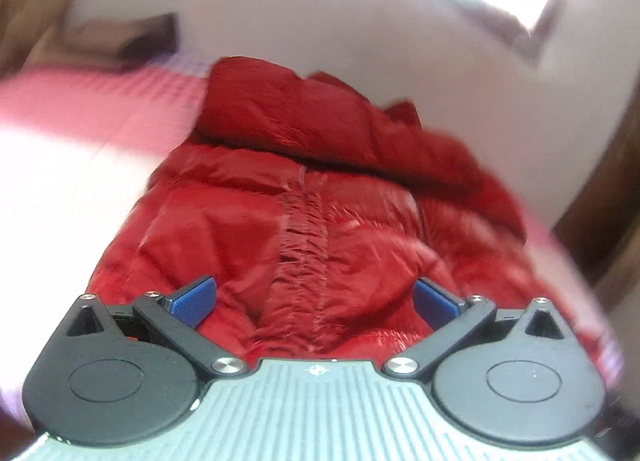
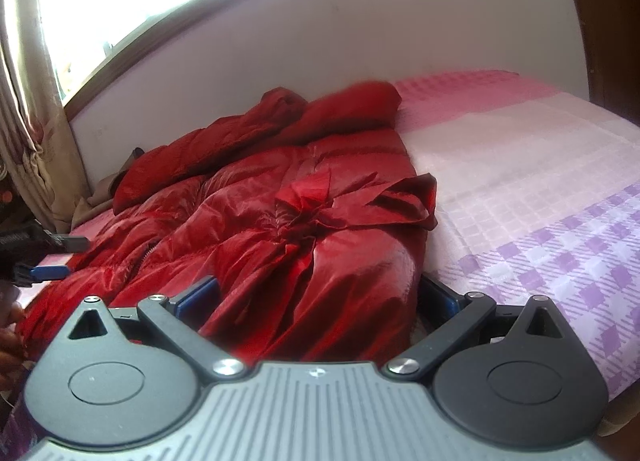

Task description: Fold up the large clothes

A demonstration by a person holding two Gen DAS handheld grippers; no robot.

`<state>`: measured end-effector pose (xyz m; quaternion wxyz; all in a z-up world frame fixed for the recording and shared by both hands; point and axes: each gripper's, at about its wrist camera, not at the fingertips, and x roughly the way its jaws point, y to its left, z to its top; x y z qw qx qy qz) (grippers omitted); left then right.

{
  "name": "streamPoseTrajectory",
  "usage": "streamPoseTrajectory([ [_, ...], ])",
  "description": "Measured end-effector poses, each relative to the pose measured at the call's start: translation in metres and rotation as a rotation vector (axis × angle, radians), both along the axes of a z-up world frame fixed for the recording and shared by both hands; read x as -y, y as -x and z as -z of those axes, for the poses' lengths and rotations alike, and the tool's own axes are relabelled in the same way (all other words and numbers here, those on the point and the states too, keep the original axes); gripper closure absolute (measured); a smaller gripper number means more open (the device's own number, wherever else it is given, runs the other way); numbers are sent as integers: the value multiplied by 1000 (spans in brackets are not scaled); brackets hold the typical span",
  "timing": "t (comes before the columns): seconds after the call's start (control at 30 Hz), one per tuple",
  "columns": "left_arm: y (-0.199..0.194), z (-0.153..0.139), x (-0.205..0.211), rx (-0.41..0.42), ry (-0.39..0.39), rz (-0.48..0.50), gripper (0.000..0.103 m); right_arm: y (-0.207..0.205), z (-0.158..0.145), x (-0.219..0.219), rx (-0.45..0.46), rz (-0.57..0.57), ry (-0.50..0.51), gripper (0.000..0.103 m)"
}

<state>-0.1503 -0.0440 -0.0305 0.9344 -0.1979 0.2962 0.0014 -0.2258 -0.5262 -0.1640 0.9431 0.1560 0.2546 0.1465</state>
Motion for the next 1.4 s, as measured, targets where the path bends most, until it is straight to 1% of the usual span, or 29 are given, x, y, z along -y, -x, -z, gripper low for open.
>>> streamPoseTrajectory([
  [0.07,10,-1,-13,19,57,-6,0,1,1,2,1,-10,-10,0],
  [0.1,15,-3,-18,24,54,-9,0,1,1,5,2,-17,-24,0],
  [0.13,18,-6,-21,18,33,-11,0,2,2,8,5,-28,-39,0],
  [0.2,27,-13,-26,3,-42,-27,0,6,3,14,12,-56,-63,0],
  [0.27,37,-18,-33,-6,-101,-37,0,10,4,24,4,-85,-126,0],
  [0.33,44,-17,-43,-29,-118,-38,0,12,5,35,-5,-105,-202,0],
  [0.4,52,-10,-58,-57,-87,-54,0,12,9,47,-13,-126,-277,0],
  [0.47,60,-1,-73,-73,-31,-72,1,10,11,56,-31,-140,-339,0],
  [0.53,65,9,-85,-103,41,-52,3,8,13,61,-45,-153,-379,0],
  [0.57,68,14,-89,-109,73,-30,4,7,13,63,-49,-157,-390,2],
  [0.63,75,20,-90,-99,95,0,4,7,14,62,-55,-158,-385,17],
  [0.7,78,20,-86,-91,84,52,4,5,16,64,-76,-157,-383,49],
  [0.8,75,25,-81,-94,102,147,2,4,21,66,-95,-147,-404,62],
  [0.87,72,29,-75,-96,83,151,2,3,22,64,-99,-158,-406,66],
  [0.9,72,30,-74,-94,88,157,3,3,22,63,-99,-165,-409,67],
  [0.97,72,27,-74,-72,134,197,15,2,21,63,-100,-174,-411,67],
  [1.0,73,24,-71,-63,146,225,27,1,21,63,-103,-178,-409,66],
  [1.03,74,22,-68,-62,128,234,33,1,21,64,-108,-191,-411,65],
  [1.07,75,20,-65,-61,98,236,35,1,21,65,-109,-192,-415,65],
  [1.1,76,20,-63,-62,83,240,42,1,21,66,-111,-190,-425,63],
  [1.13,76,21,-62,-64,83,244,46,0,22,67,-123,-198,-443,61],
  [1.17,76,22,-63,-66,93,240,47,-2,23,67,-128,-209,-452,57],
  [1.2,74,23,-65,-66,116,235,47,-2,23,66,-125,-215,-449,54],
  [1.23,72,25,-70,-64,158,235,44,-2,22,65,-124,-220,-445,52],
  [1.27,69,27,-73,-63,193,234,38,-3,22,63,-123,-229,-443,49],
  [1.3,66,28,-75,-61,212,216,24,-3,21,61,-121,-235,-438,49],
  [1.33,63,28,-75,-52,217,199,15,-5,20,58,-121,-237,-429,49],
  [1.37,60,27,-74,-38,220,198,12,-7,19,56,-121,-239,-422,50],
  [1.4,57,27,-72,-31,216,202,11,-9,18,54,-121,-240,-410,55],
])
